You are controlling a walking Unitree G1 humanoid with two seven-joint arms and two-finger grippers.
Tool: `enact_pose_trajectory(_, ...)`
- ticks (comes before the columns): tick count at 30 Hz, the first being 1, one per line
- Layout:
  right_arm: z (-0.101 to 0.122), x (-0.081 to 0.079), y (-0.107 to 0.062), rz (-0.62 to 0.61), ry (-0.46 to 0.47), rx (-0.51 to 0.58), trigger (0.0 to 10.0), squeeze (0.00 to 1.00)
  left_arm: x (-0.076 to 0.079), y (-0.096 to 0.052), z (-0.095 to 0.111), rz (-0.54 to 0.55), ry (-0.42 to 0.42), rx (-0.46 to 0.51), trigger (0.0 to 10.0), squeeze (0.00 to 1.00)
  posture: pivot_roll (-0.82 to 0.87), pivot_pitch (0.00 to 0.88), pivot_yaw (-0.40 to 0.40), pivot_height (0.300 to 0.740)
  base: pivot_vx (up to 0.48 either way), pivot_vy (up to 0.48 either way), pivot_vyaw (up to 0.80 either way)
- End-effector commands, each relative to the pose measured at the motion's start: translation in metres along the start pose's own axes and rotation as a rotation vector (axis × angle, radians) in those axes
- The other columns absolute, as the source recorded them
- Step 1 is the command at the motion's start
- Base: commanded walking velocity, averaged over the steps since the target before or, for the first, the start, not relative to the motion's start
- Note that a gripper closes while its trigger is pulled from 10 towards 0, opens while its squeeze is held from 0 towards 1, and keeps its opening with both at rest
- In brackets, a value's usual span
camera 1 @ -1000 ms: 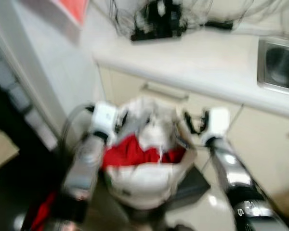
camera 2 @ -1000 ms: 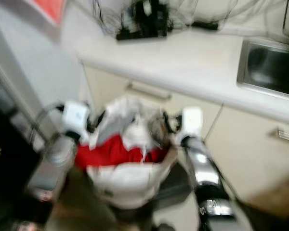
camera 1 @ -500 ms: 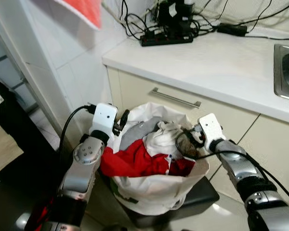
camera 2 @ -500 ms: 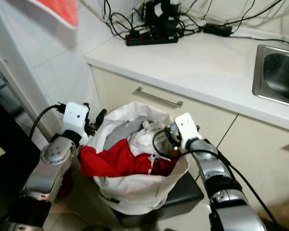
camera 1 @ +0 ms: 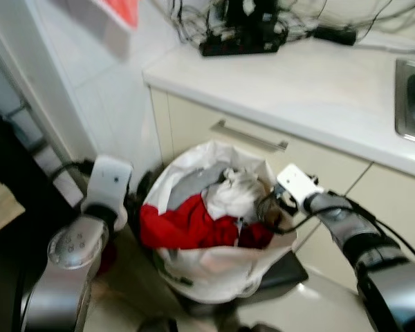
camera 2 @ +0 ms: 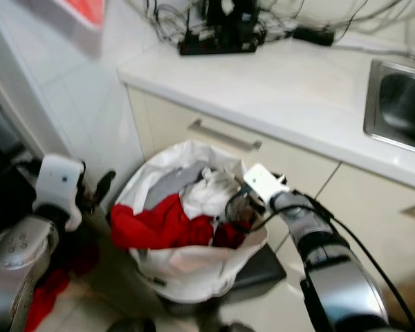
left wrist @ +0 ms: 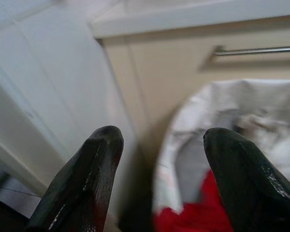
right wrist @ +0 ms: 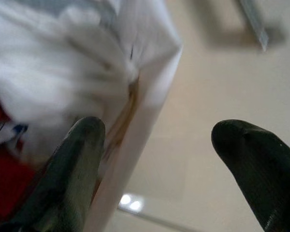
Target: Clothes washing
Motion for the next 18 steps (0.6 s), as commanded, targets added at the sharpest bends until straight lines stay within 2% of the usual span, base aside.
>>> enact_pose_trajectory(1,0.007,0.001,0.002,-0.003,-0.052,0.013,10.0,0.0,0.009,-0.006,0.003,-0.021,0.002,-0.005,10.0,0.0,0.14,0.159,-0.042,0.74,0.0,0.0,0.0)
enact_pose_trajectory(6,0.019,0.002,0.005,-0.021,-0.123,0.025,10.0,0.0,0.012,-0.02,0.006,-0.004,-0.023,-0.035,10.0,0.0,0.16,0.197,-0.078,0.74,0.0,0.0,0.0)
enact_pose_trajectory(11,0.021,-0.002,0.008,0.009,-0.109,0.018,10.0,0.0,0.013,-0.033,0.006,0.013,-0.048,-0.072,10.0,0.0,0.18,0.238,-0.09,0.74,0.0,0.0,0.0)
enact_pose_trajectory(14,0.023,-0.011,0.01,0.044,0.017,0.016,10.0,0.0,0.016,-0.044,0.008,0.011,-0.053,-0.098,10.0,0.0,0.19,0.265,-0.089,0.74,0.0,0.0,0.0)
enact_pose_trajectory(15,0.023,-0.011,0.01,0.044,0.017,0.016,10.0,0.0,0.016,-0.044,0.008,0.011,-0.053,-0.098,10.0,0.0,0.19,0.265,-0.089,0.74,0.0,0.0,0.0)
enact_pose_trajectory(17,0.027,-0.02,0.012,0.074,0.16,0.036,10.0,0.0,0.014,-0.052,0.012,0.025,-0.053,-0.109,10.0,0.0,0.21,0.3,-0.083,0.74,0.0,0.0,0.0)
enact_pose_trajectory(18,0.027,-0.02,0.012,0.074,0.16,0.036,10.0,0.0,0.014,-0.052,0.012,0.025,-0.053,-0.109,10.0,0.0,0.21,0.3,-0.083,0.74,0.0,0.0,0.0)
Point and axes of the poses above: a point about 5 cm out from each wrist's last joint towards the gripper, its own y axis pointing out of the wrist towards the gripper, its own z axis along the axis of the wrist's last joint, x = y × z, the point moved 2 cm from there along y, pointing out of the wrist towards the gripper
